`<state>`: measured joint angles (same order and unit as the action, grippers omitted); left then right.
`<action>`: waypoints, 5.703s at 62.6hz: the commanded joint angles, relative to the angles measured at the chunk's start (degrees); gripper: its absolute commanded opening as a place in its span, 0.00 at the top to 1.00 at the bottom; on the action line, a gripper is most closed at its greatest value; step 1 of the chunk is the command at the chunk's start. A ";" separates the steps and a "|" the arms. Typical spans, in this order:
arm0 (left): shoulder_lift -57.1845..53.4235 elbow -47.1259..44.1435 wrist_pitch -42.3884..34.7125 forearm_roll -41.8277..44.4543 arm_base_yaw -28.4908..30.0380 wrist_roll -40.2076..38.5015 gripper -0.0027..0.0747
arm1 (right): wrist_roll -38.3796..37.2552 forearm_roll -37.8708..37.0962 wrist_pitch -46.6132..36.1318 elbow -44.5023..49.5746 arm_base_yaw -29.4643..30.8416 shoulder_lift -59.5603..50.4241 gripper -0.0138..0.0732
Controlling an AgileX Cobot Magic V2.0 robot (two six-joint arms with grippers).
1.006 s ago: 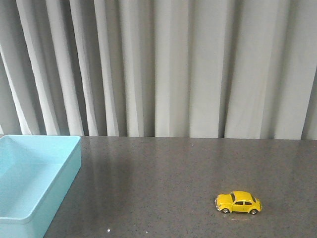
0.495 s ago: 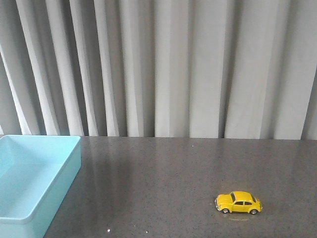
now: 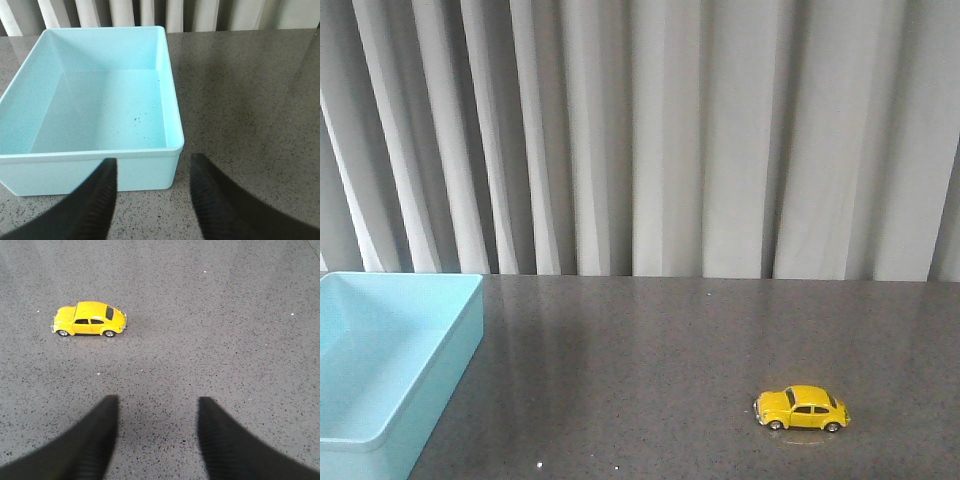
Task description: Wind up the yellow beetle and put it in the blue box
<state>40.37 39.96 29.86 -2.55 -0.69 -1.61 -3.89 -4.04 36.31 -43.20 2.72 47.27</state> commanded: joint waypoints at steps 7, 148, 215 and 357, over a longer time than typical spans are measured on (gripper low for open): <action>3.33 1.58 -3.03 0.04 0.01 2.17 0.24 | 0.36 1.38 -3.81 -1.99 0.33 1.44 0.13; 8.54 1.71 -3.03 -2.28 -18.05 8.38 0.24 | 5.77 14.85 17.52 -56.76 -5.89 69.79 0.22; 8.54 1.71 -2.22 -2.28 -18.05 8.38 0.24 | 21.74 16.97 19.94 -56.76 14.24 69.72 0.22; 56.53 45.93 18.15 -2.51 -15.75 37.18 0.27 | -4.56 -1.32 3.66 -7.33 -19.05 8.45 0.22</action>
<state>93.28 78.16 45.83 -4.24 -17.64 33.68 -8.50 -5.17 42.89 -49.08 -16.39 56.51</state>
